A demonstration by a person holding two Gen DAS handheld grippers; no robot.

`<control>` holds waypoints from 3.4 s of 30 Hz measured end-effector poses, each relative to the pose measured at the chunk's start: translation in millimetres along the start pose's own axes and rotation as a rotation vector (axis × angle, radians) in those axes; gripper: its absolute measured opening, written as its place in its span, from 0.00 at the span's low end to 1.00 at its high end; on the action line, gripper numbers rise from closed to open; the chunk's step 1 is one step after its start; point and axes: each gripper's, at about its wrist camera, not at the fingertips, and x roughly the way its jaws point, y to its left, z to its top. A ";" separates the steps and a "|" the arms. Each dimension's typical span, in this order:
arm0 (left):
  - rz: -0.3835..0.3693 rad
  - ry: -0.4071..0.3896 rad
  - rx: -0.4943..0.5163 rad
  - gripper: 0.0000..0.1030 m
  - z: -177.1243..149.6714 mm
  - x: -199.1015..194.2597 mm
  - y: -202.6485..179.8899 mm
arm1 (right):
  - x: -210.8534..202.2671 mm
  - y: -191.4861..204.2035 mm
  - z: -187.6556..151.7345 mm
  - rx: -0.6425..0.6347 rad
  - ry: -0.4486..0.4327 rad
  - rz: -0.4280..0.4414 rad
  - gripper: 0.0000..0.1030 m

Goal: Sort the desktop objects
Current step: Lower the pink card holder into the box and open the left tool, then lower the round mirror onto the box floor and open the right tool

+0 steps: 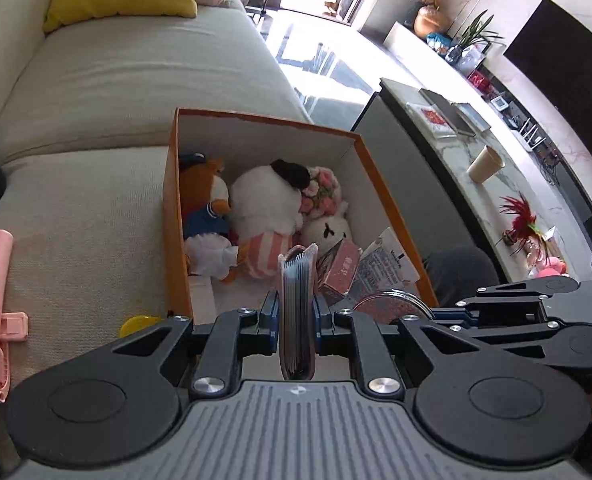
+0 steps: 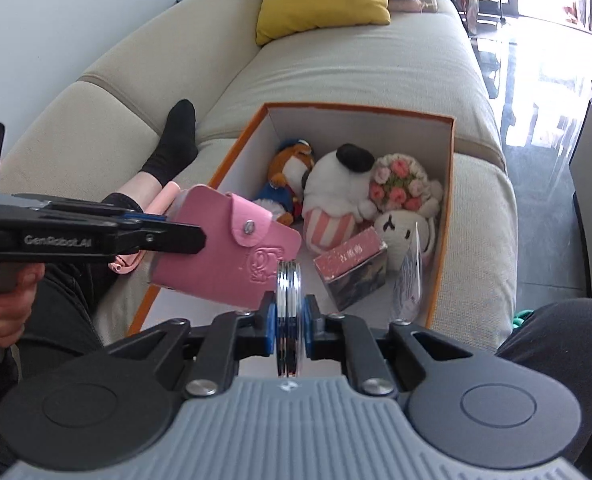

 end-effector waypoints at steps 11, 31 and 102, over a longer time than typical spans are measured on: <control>0.078 0.107 0.018 0.17 14.0 46.7 -4.7 | 32.1 -17.4 -7.0 0.021 0.081 -0.003 0.13; 0.052 0.106 0.004 0.17 19.9 71.7 -24.0 | 31.0 -32.8 -13.0 0.040 0.123 -0.062 0.13; -0.074 -0.113 -0.234 0.55 -24.6 -28.8 31.2 | 95.1 13.1 -0.7 -0.729 0.635 -0.026 0.17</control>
